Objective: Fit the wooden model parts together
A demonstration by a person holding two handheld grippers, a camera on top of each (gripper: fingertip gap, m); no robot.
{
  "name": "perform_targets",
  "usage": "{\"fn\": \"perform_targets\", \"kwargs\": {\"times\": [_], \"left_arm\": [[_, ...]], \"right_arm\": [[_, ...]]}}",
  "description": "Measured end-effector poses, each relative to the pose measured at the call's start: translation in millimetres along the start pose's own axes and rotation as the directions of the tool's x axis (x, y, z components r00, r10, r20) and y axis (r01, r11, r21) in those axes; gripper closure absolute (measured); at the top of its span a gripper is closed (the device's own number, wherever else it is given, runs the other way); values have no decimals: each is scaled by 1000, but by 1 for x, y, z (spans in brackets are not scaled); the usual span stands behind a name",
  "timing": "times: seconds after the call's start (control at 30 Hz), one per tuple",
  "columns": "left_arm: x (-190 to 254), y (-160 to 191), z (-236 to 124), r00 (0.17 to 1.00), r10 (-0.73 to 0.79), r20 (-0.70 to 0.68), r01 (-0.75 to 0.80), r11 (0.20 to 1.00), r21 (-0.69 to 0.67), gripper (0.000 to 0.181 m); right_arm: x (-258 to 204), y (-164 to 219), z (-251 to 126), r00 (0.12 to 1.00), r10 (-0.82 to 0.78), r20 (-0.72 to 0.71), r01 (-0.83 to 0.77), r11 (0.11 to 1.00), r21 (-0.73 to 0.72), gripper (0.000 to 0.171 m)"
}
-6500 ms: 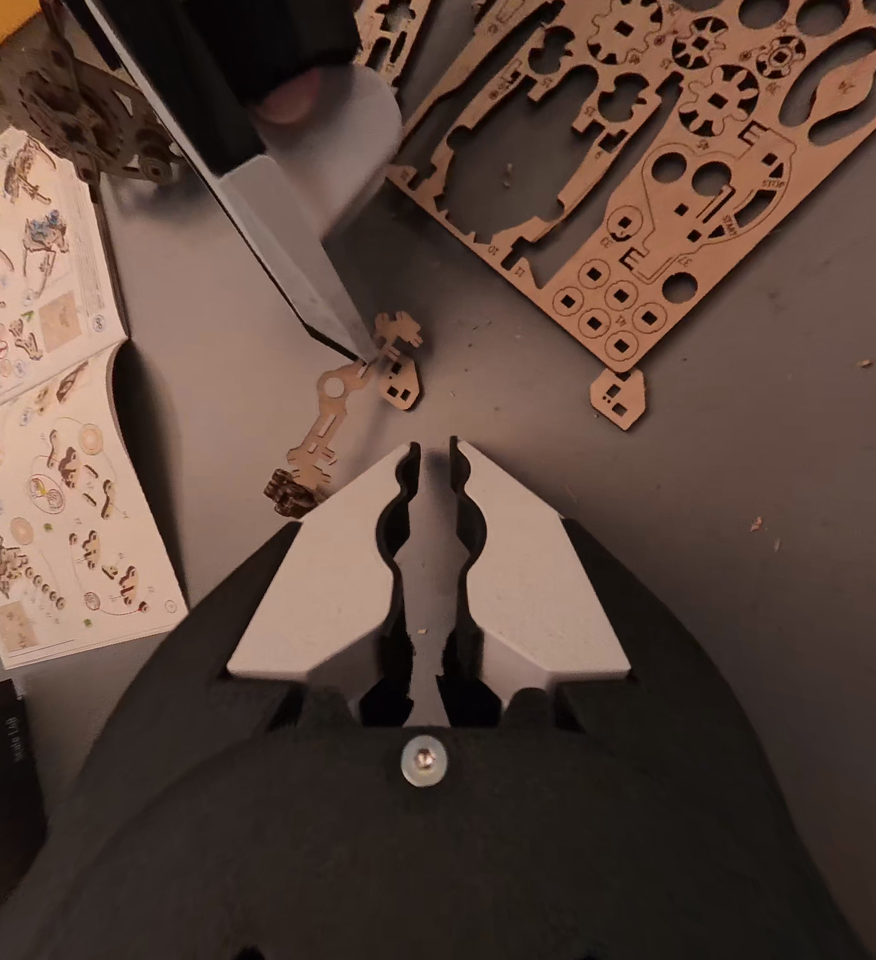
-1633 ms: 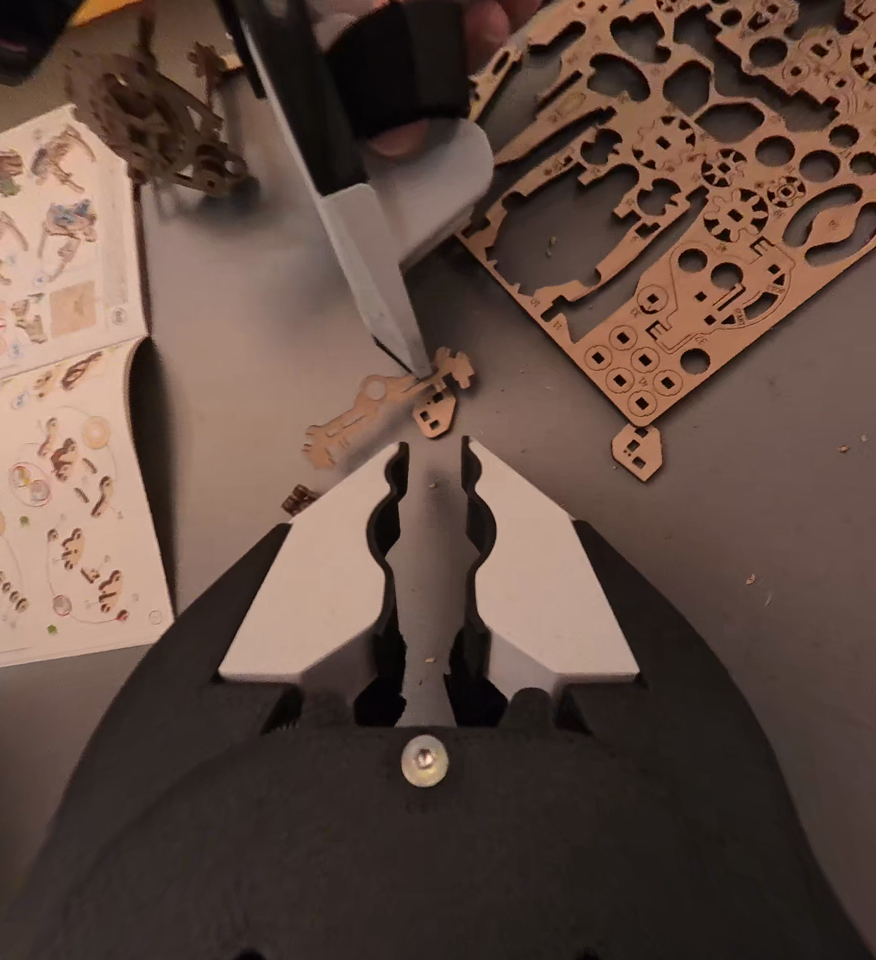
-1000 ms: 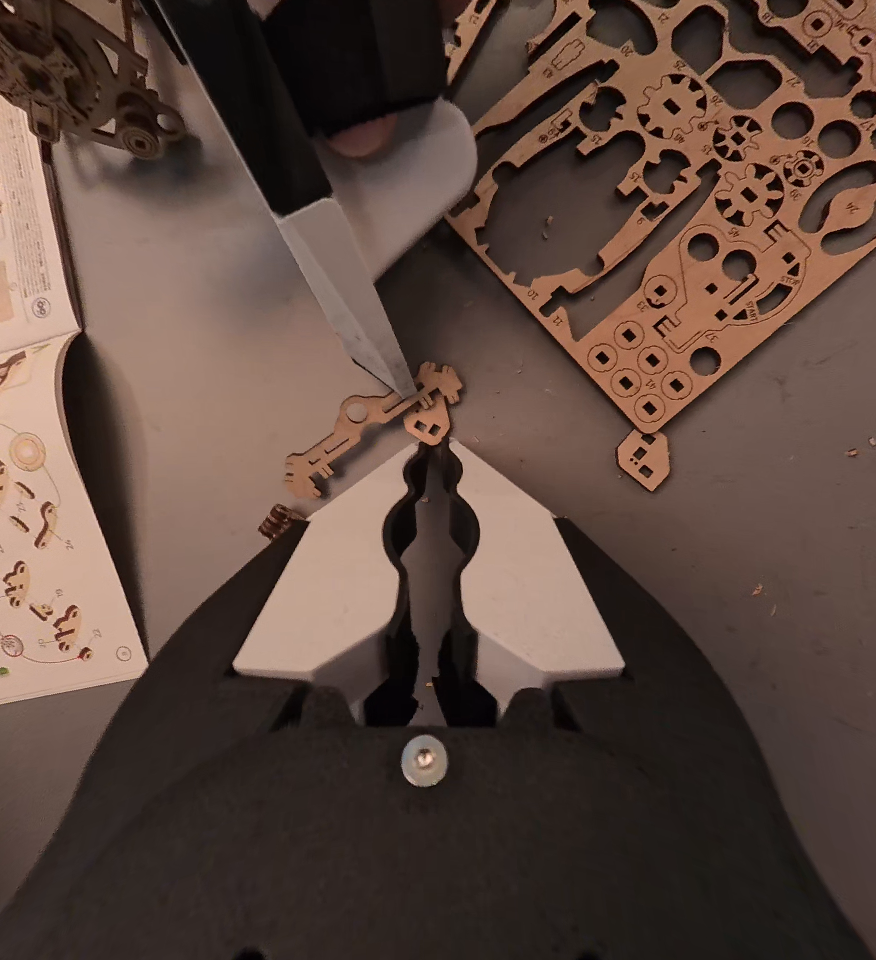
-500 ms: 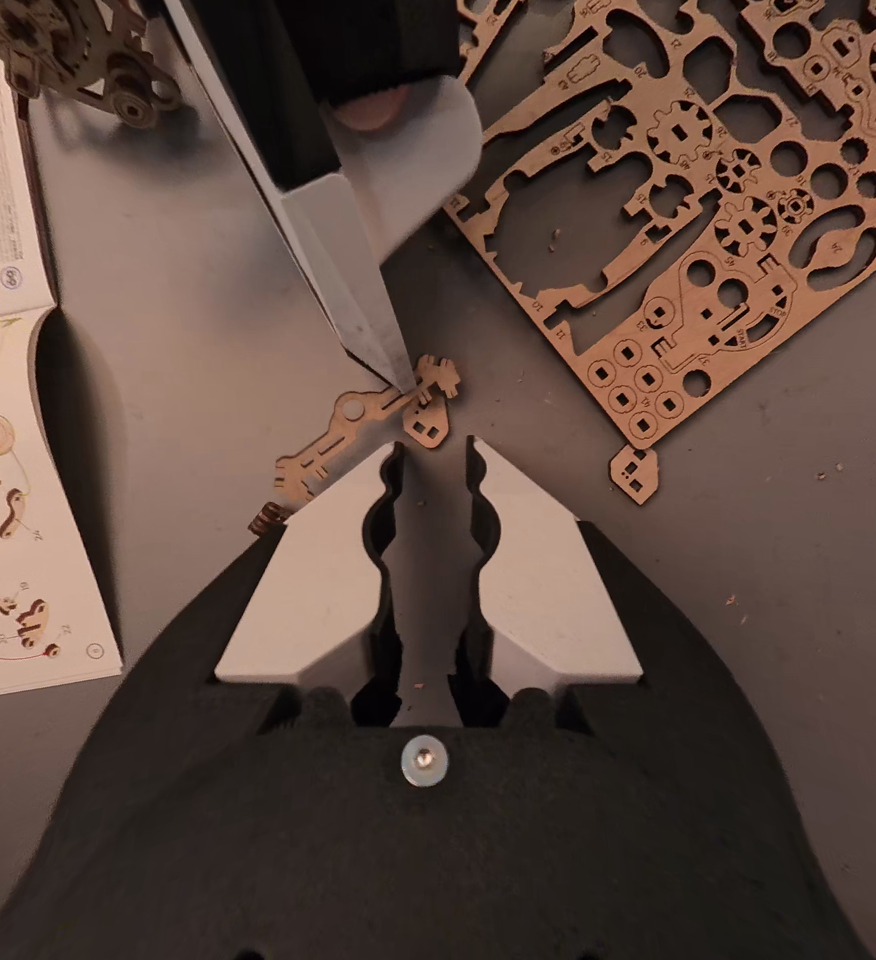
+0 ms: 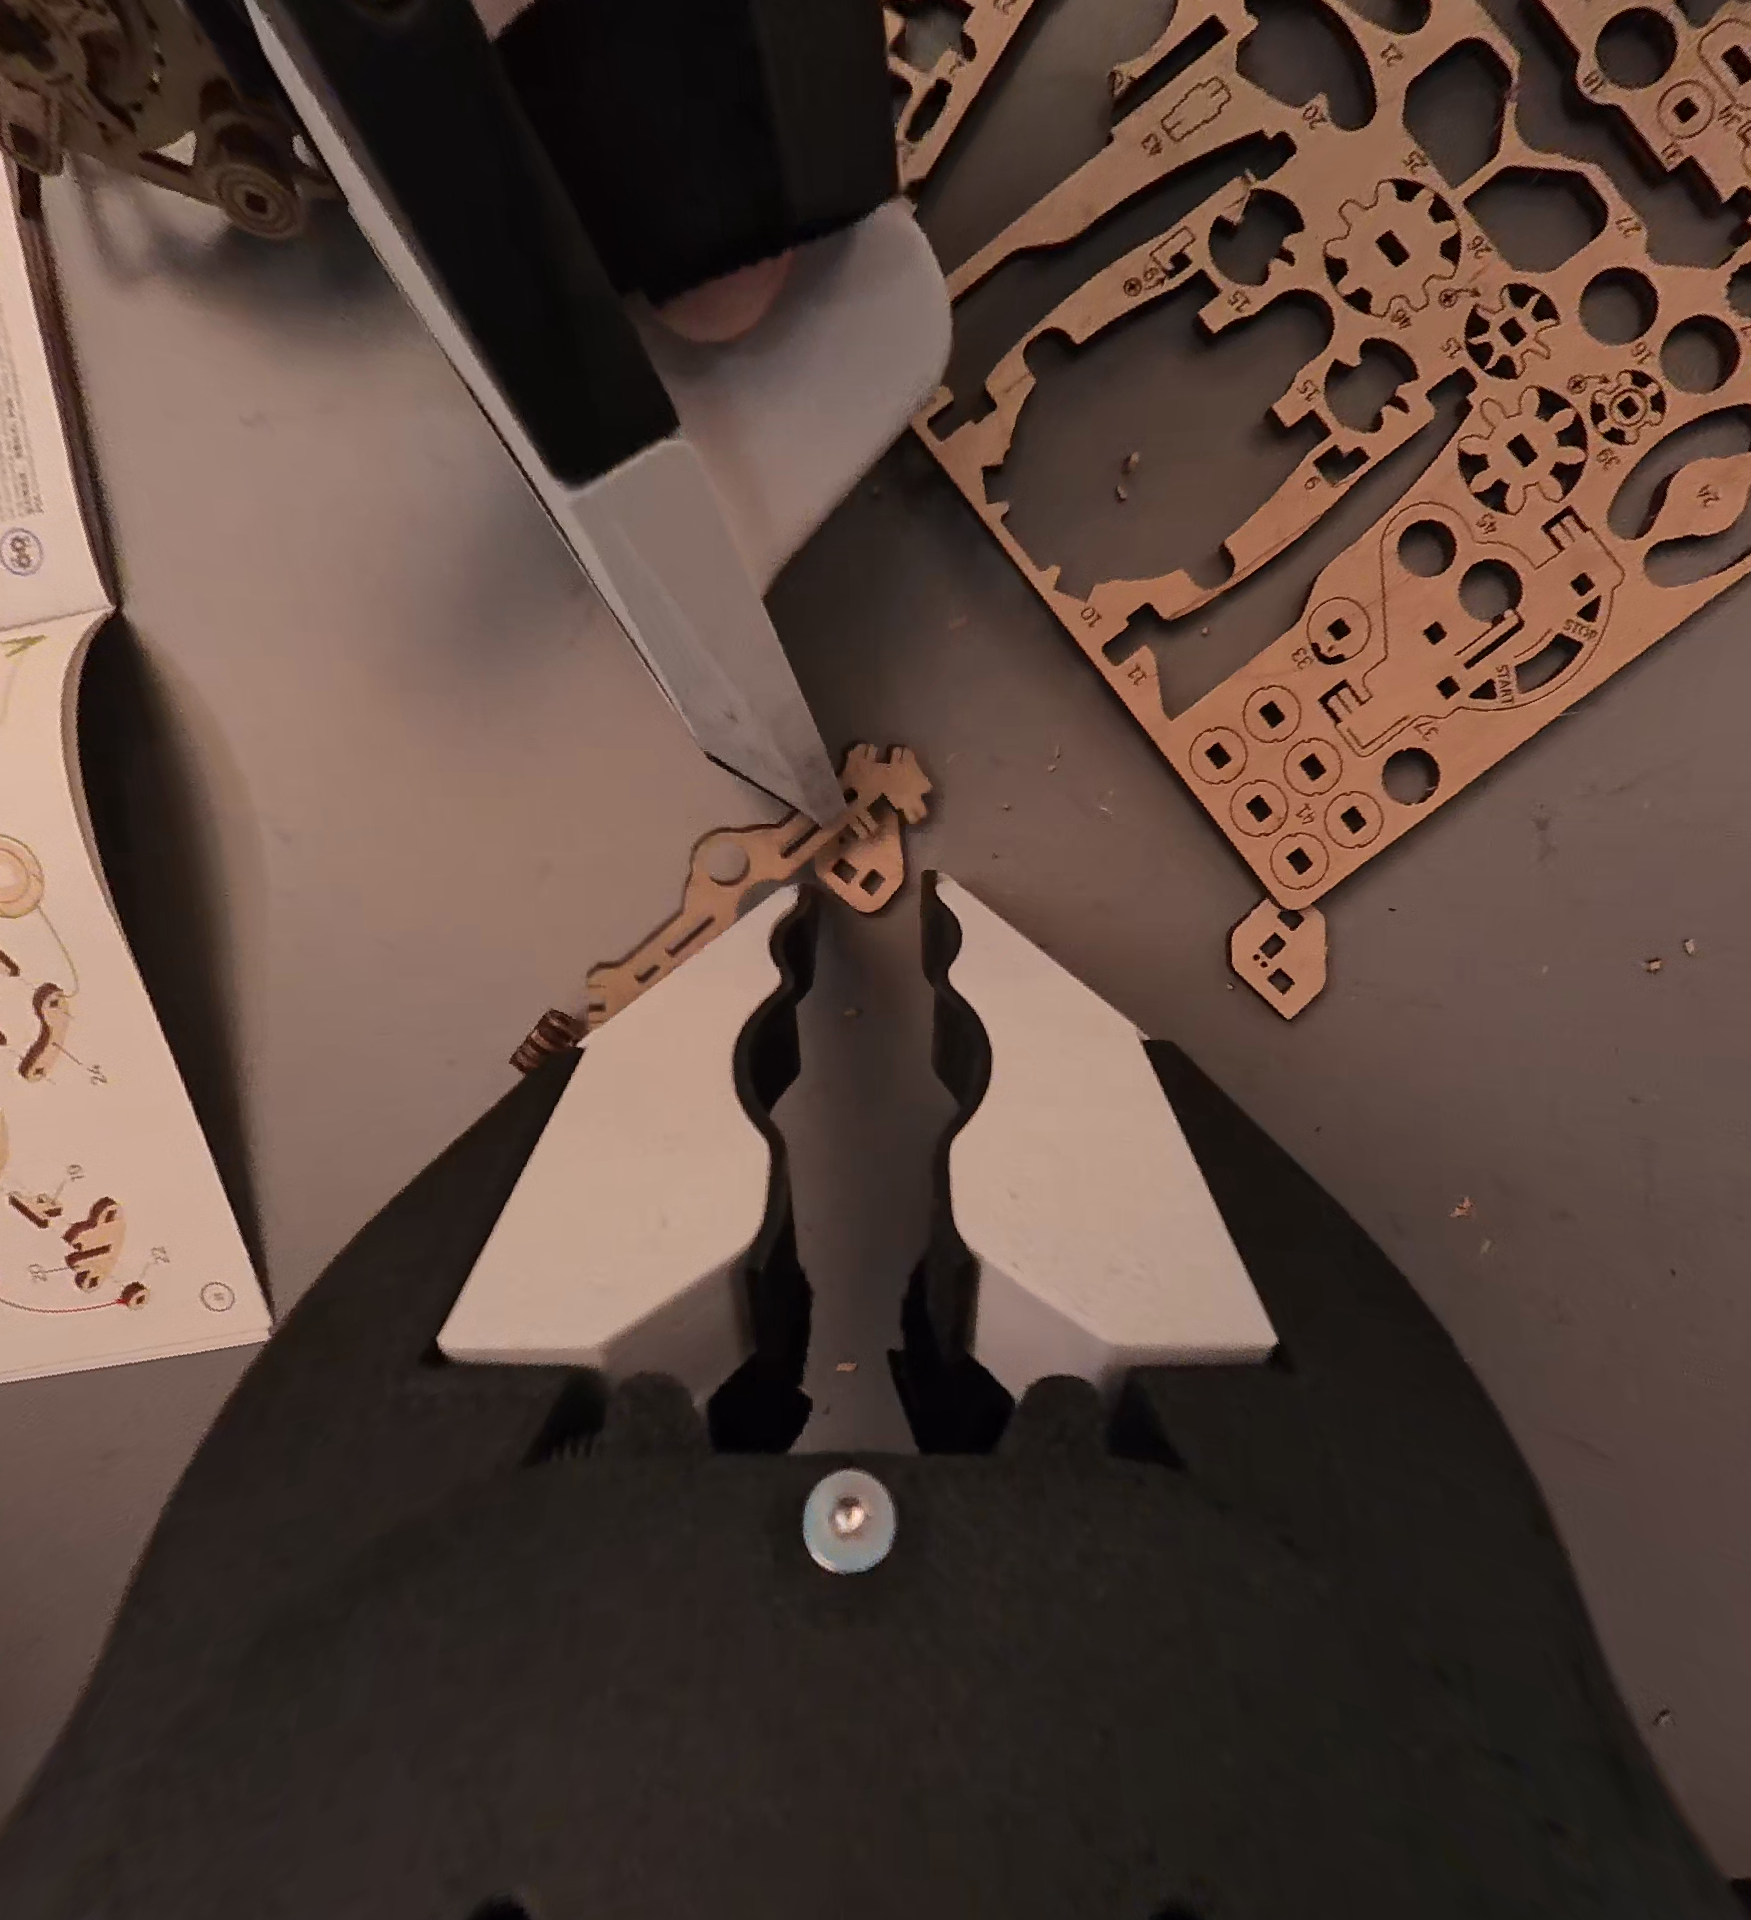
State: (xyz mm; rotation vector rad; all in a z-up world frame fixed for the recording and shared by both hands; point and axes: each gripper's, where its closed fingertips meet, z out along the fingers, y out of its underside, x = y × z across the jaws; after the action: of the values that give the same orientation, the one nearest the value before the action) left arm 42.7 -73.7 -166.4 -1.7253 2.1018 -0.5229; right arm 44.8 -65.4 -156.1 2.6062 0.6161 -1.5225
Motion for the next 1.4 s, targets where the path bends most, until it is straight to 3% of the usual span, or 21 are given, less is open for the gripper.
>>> {"fn": "perform_targets", "kwargs": {"times": [0.2,0.87,1.1,1.2,1.4], "left_arm": [[1,0,0,1000,17,-11,-17,1000,-18,165],[2,0,-1,999,30,-18,-30,999,-30,167],[3,0,-4,999,43,-11,-43,999,-29,168],[1,1,-7,994,104,20,-103,994,-48,163],[1,0,-11,914,385,128,-380,923,-59,164]], "right_arm": [[3,0,-2,998,-35,-61,34,999,-22,170],[4,2,0,999,-22,-48,19,998,-60,169],[6,2,1,985,-60,-163,46,995,-87,169],[6,2,1,976,-80,-203,60,993,-102,169],[6,2,1,977,-74,-202,53,993,-107,169]]}}
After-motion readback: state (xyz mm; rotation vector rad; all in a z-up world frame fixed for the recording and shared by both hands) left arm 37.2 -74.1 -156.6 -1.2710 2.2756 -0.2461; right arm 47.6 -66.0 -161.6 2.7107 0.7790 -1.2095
